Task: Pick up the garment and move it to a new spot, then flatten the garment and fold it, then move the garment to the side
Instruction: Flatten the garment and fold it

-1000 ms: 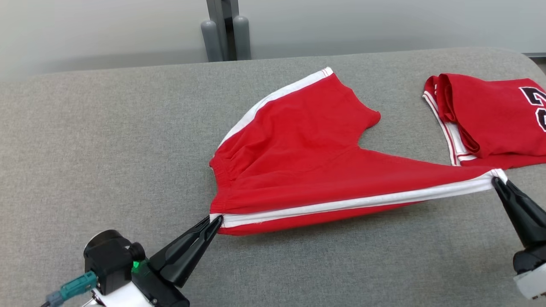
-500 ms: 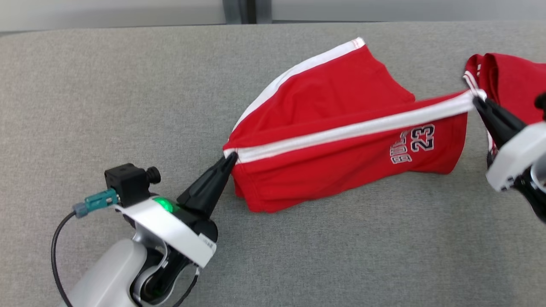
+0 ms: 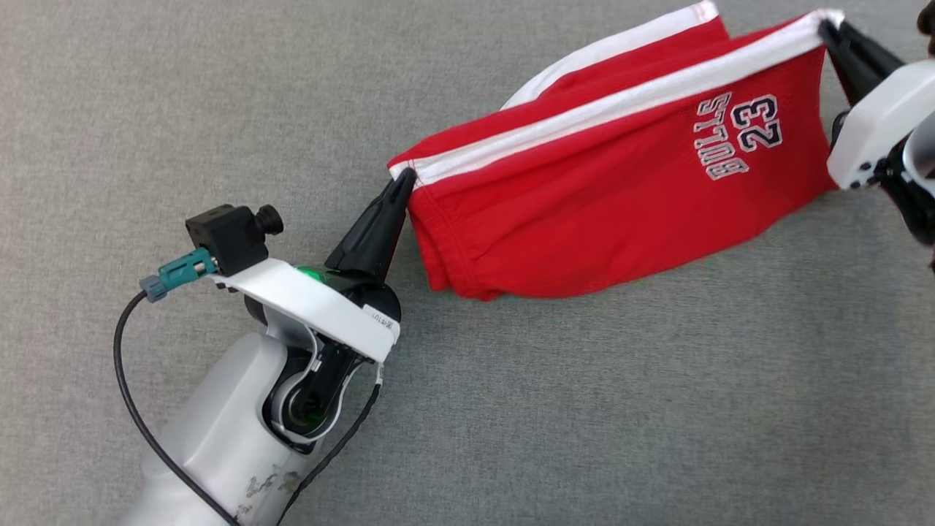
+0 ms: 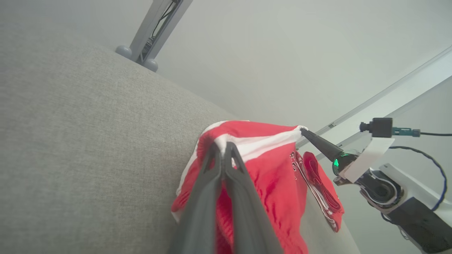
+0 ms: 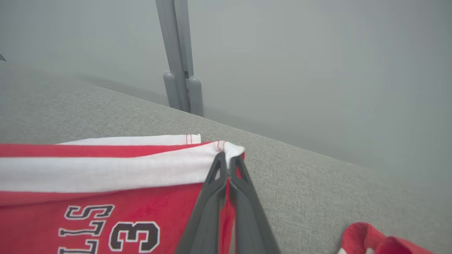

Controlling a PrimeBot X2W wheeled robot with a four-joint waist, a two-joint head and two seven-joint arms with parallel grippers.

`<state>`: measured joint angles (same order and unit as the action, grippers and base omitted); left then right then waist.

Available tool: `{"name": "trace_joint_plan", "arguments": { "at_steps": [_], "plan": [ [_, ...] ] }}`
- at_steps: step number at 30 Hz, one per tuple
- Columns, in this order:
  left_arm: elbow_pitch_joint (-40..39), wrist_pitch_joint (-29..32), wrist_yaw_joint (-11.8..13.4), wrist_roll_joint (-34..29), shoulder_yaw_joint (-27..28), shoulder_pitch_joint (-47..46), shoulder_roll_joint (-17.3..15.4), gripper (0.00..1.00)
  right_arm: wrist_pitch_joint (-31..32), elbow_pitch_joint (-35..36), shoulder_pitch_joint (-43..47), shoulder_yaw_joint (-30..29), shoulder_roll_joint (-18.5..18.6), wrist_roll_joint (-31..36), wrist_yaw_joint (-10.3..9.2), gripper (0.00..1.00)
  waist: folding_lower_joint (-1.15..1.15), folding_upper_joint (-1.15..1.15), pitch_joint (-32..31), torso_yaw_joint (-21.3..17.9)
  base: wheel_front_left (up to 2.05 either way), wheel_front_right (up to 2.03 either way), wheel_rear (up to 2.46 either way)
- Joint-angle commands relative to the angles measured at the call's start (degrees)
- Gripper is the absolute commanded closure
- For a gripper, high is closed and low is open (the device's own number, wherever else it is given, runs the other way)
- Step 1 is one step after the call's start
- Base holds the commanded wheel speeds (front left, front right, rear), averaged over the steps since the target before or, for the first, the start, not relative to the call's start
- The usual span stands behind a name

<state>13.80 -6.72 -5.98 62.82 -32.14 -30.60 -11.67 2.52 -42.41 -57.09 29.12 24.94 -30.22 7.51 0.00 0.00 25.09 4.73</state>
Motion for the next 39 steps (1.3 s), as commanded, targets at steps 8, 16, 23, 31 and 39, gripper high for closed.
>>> {"name": "trace_joint_plan", "arguments": {
  "at_steps": [8, 16, 23, 31, 39],
  "plan": [
    [3.2, -2.2, 0.3, -1.3, 0.0, -3.8, 2.2, 1.00, -6.1, -8.5, -8.9, 5.9, -1.3, 0.0, -0.03, 1.00, 0.00, 0.00, 4.0, 2.9, 0.00, 0.00, 0.00],
    [7.2, -4.4, 2.1, -4.2, -0.4, -6.6, 3.5, 0.98, -9.4, -16.1, -13.4, 9.2, -3.5, -1.1, -0.03, 0.40, 0.00, 0.00, 5.1, 3.5, 0.00, 0.00, 0.00],
    [9.3, -5.8, 3.8, -7.3, -1.3, -6.8, 2.8, 0.00, -14.9, -18.8, -12.3, 11.3, -4.6, -2.8, -0.03, 0.00, 0.00, 0.00, 2.8, 2.6, 0.00, 0.00, 0.00],
    [5.5, -8.4, 10.6, -16.7, 0.3, -0.3, 0.4, 0.00, -17.8, -10.6, -3.6, 7.7, -3.6, -4.6, -0.02, 0.00, 0.00, 0.00, -2.7, 0.9, 0.00, 0.00, 0.00],
    [-5.7, -8.5, 15.6, -30.7, 6.1, 11.8, 1.0, 0.00, -17.8, -0.3, 11.6, -3.5, -4.4, -2.1, -0.02, 0.00, 0.00, 0.00, -7.5, 1.3, 0.00, 0.00, 0.00]
  ]
}}
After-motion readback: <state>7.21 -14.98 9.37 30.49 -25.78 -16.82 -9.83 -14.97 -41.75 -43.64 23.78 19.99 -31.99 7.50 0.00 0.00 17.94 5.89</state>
